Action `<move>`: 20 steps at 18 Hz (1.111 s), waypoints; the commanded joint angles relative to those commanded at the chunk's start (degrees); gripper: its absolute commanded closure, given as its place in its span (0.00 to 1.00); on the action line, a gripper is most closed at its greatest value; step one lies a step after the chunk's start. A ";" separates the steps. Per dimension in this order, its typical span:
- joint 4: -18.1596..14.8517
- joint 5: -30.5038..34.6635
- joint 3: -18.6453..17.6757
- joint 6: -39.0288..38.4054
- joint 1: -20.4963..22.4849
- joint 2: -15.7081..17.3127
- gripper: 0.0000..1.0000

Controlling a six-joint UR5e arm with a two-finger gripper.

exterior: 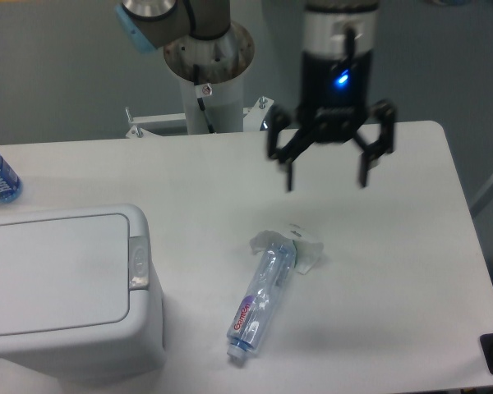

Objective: Open the trash can
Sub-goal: 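Move the open gripper down toward the trash can's push button, then lower the gripper onto the button at the trash can lid's edge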

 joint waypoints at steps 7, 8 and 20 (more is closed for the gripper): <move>3.00 -2.28 -0.62 -7.93 -5.99 -3.26 0.00; 3.18 -2.63 -0.62 -8.02 -6.51 -3.35 0.00; 3.27 -3.78 -1.23 -8.81 -8.45 -5.01 0.00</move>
